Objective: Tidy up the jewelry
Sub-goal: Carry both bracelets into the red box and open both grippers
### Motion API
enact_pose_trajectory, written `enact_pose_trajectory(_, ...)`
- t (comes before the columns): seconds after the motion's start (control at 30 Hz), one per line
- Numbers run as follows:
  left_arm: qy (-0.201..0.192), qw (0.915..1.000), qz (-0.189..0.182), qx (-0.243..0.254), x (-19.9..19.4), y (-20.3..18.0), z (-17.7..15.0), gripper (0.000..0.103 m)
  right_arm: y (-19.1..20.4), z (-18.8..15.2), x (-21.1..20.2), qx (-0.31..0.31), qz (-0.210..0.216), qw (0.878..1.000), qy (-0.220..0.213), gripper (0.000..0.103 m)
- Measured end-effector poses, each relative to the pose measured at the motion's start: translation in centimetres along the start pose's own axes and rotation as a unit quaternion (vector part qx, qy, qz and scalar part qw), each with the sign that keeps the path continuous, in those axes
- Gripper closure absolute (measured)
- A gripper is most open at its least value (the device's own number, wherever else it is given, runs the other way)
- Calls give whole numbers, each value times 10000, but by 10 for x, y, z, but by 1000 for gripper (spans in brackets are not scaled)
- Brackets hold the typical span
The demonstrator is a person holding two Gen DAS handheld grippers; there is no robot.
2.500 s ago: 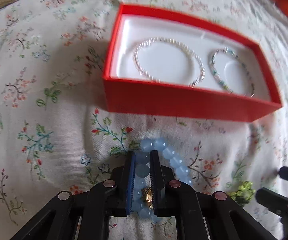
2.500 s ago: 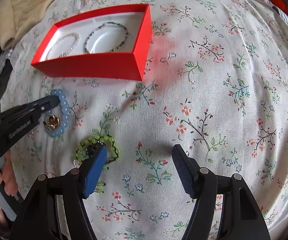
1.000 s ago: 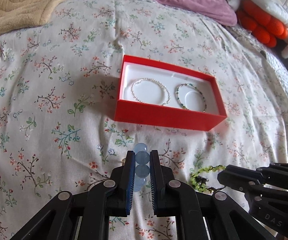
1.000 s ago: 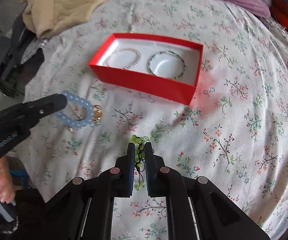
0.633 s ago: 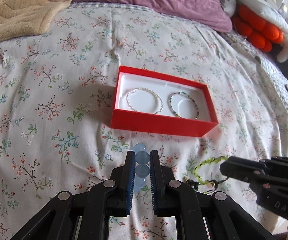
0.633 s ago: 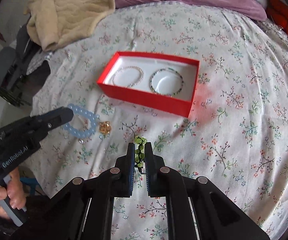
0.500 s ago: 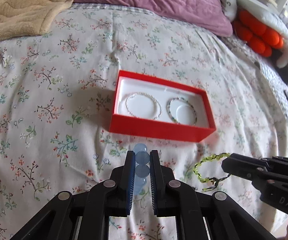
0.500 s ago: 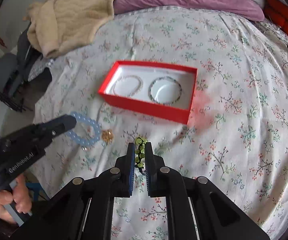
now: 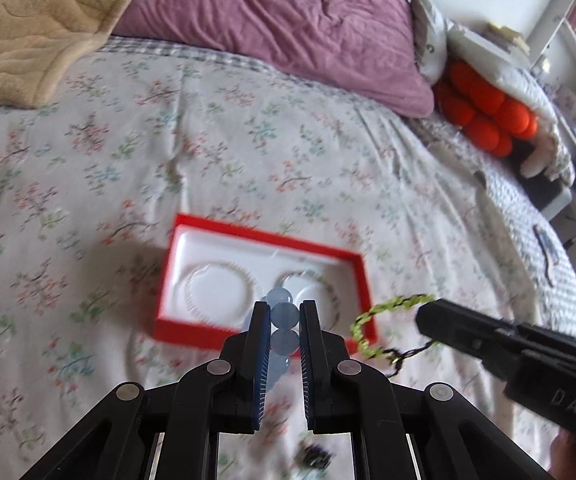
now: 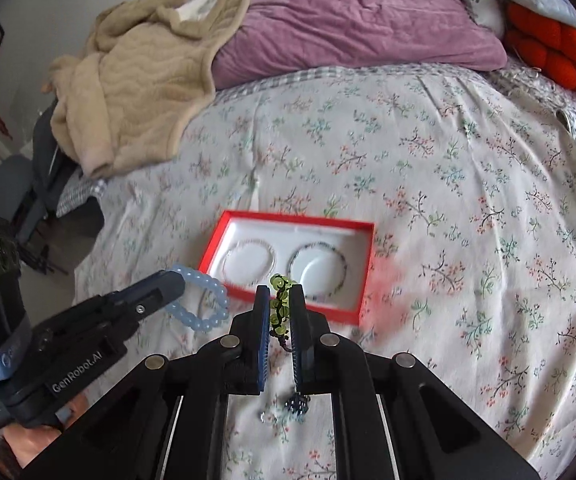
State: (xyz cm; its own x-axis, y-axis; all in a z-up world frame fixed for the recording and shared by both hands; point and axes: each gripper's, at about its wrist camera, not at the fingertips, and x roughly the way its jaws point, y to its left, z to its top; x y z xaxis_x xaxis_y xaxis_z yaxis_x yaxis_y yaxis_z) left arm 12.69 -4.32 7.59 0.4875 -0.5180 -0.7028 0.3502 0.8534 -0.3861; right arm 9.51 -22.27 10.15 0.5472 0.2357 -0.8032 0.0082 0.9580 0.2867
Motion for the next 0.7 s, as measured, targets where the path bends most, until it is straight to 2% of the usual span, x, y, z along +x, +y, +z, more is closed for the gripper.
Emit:
enact_pose_trajectory(0.2, -78, 9993, -340, -167, 20, -8, 14, 94, -9, 18, 12, 154, 5, 9998, -126, 93)
enact_pose_trajectory(0.3, -36, 9991, -328, -272, 35, -6, 16, 94, -15, 24, 20, 218, -57, 9996, -160, 93)
enact_pose_trajectory(0.47, 191, 9988, 145, -417, 64, 11, 12, 94, -22, 29, 36, 259, -181, 9995, -70, 93)
enact_pose_trajectory(0.7, 336, 9946, 973, -92, 79, 19, 7, 93, -24, 29, 53, 246, -244, 9994, 97, 93)
